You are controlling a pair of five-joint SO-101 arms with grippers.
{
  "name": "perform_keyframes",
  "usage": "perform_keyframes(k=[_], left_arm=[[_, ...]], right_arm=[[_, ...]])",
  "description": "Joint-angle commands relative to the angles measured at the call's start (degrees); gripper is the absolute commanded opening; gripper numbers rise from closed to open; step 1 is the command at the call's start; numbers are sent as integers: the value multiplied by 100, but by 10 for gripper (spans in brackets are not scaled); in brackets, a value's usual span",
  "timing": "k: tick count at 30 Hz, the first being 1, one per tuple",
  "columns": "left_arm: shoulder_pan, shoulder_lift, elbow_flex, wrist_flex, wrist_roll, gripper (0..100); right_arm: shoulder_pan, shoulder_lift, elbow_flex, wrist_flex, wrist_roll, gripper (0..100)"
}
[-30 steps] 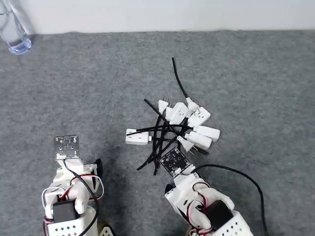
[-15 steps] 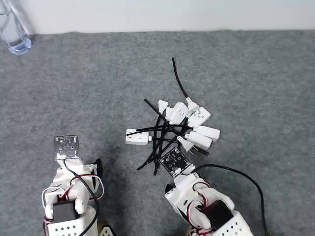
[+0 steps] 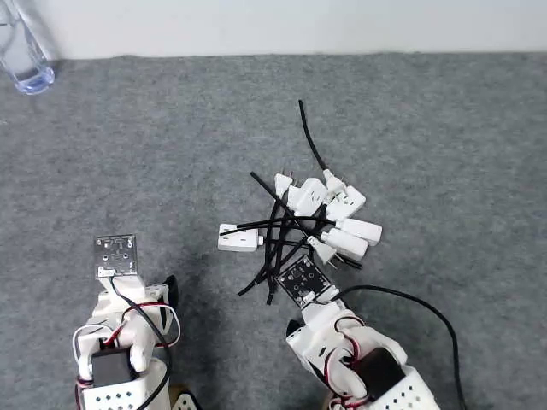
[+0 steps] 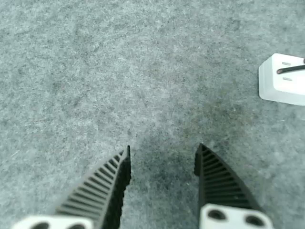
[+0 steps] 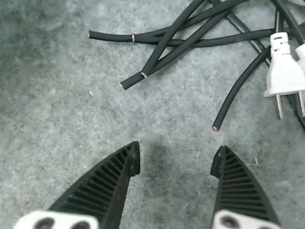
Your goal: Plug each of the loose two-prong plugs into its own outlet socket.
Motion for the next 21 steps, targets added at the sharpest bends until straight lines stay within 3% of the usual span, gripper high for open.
perform_keyframes(k=[1,12,21], left_arm=[[18,-70,-22,18,-35,206],[18,-70,-22,18,-35,206],[18,-70,-22,18,-35,206]], right_arm=[[57,-31,97,22,-18,253],[101,-40,97,31,-18,253],[2079,-40,97,31,-9,253]])
